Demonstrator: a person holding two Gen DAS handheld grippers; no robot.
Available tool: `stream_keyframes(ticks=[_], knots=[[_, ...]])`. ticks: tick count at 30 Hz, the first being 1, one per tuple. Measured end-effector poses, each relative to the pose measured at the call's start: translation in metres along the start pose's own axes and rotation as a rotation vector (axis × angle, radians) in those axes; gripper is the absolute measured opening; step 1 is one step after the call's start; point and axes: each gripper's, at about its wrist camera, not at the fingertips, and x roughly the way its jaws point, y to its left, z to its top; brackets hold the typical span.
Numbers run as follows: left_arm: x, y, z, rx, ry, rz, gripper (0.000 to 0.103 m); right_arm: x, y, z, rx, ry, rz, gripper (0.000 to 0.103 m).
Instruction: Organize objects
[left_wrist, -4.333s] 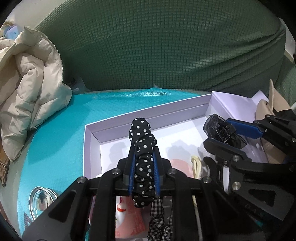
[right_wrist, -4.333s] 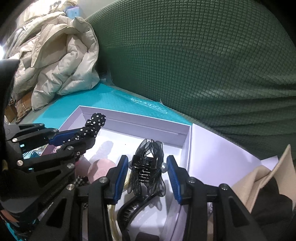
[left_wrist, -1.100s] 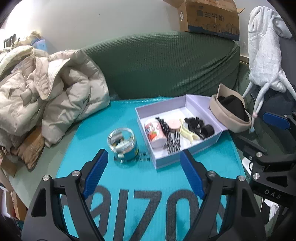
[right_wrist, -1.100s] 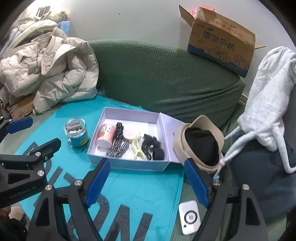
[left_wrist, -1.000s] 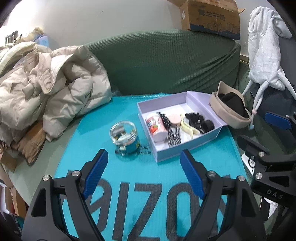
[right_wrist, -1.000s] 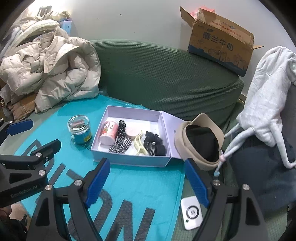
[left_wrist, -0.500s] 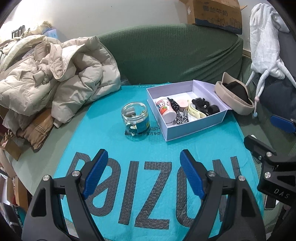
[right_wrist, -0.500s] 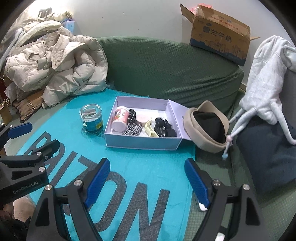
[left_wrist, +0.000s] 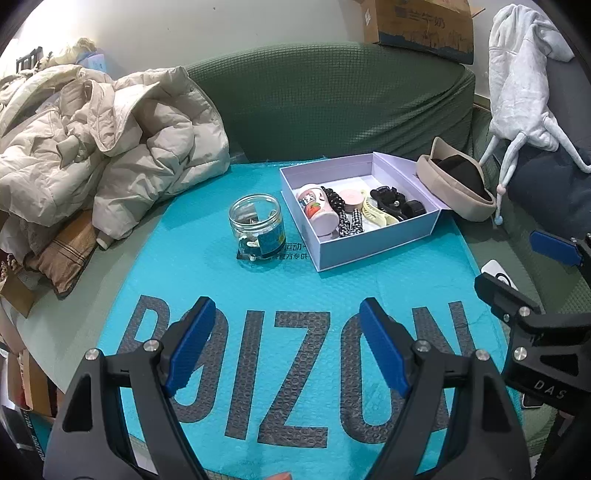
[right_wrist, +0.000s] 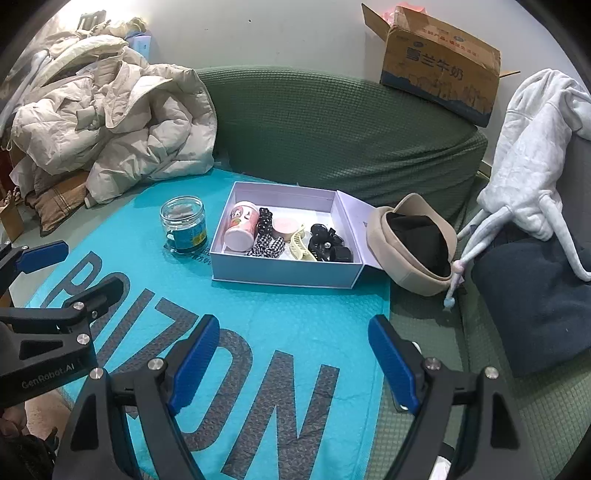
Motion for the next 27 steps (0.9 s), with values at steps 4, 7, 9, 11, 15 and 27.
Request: stream_keyframes(ticks=[4,7,9,11,15,27], knots=[[-0.002,-0.0006,-0.0002,0.003,0.002,0.005,0.079,-0.0003,0.0016,0.0011,-0.002,-0.001,0.005,0.084],[-0.0021,-0.0001,0.002,0.007,0.004,0.007,0.079,-0.0015,0.0022,0.0019,-0.002,-0.006,0.005,0.084],[-0.0014,-0.0001,0.0031,0.014,0.007,0.007,0.079,-0.0014,0.0028,0.0025,-0.005,-0.007,0.005,0.084],[-0.0011,0.0004,0.0041,0.017,0.008,0.006,0.079,-0.0004,0.0036,0.0032,-0.007,-0.004,0.007,0.084],[-0.0003,0.0007,0.0049,0.019,0.012,-0.004,0.079,0.0005,0.0026,0.0055,-0.003,-0.005,0.007,0.084],[0.0019,-0.0008,0.005,0.026,0.011,-0.01,0.079,0.0057,0.0027,0.0033,-0.009,0.012,0.015,0.087]])
